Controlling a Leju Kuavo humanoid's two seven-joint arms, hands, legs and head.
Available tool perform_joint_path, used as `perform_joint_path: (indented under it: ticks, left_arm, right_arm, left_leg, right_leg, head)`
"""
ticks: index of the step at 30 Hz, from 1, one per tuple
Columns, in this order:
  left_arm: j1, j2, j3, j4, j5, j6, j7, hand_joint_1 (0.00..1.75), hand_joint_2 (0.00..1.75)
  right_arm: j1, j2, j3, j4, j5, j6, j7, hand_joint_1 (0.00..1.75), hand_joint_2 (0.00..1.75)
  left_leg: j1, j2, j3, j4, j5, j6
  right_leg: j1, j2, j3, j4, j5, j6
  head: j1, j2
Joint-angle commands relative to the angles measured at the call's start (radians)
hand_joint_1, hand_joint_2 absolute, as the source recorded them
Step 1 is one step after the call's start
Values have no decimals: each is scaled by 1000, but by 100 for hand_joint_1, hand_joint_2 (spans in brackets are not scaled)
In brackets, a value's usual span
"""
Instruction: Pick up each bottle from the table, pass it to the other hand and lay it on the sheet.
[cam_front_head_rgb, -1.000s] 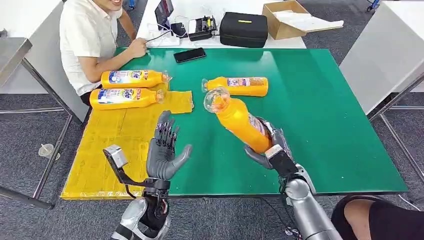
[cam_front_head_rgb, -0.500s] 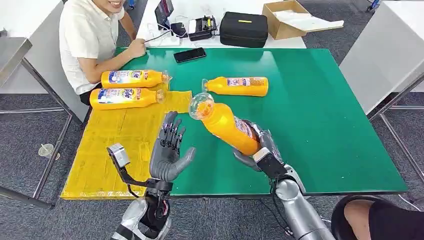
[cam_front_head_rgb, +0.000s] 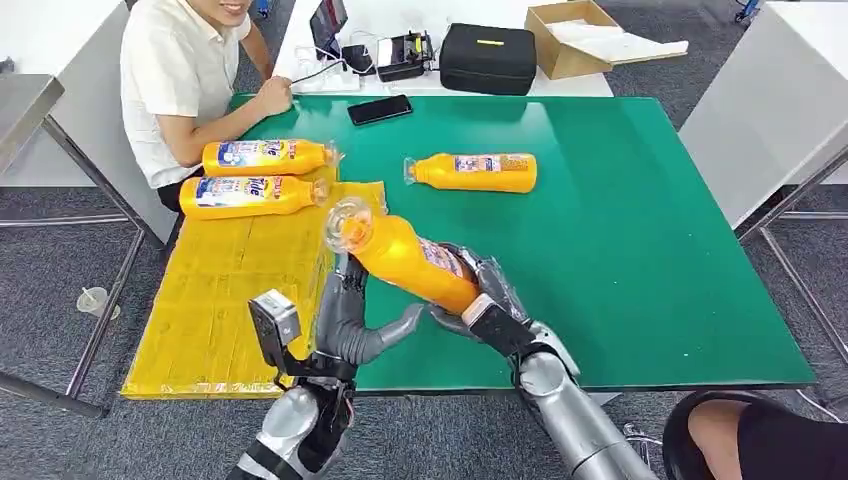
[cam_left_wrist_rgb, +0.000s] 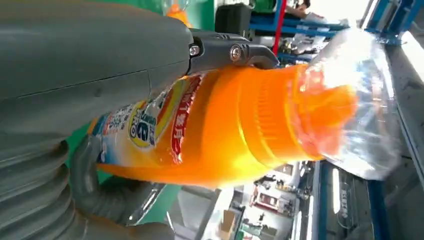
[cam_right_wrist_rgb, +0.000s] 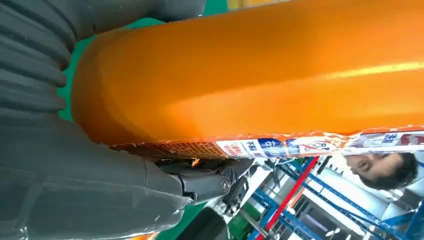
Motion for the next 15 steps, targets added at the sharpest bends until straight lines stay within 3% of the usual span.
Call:
perform_joint_path:
  ticks: [1,15]
  left_arm:
    - [-63,5,-7,108,-75,30,-11,0,175]
    - [-91,-9,49,128,85,-123,44,0,175]
  right_arm:
    - [-85,-10,126,45,-11,7,24,175,175]
    - [-91,9,195,29,-2,11,-8,175,175]
  left_leg:
    - [1,3,3,0,-2,0]
    - [1,5,5,2,-3,0]
  right_leg:
    - [1,2,3,0,-1,-3]
    - [2,3,4,1,-2,-5]
  head:
    - [0,0]
    - [0,0]
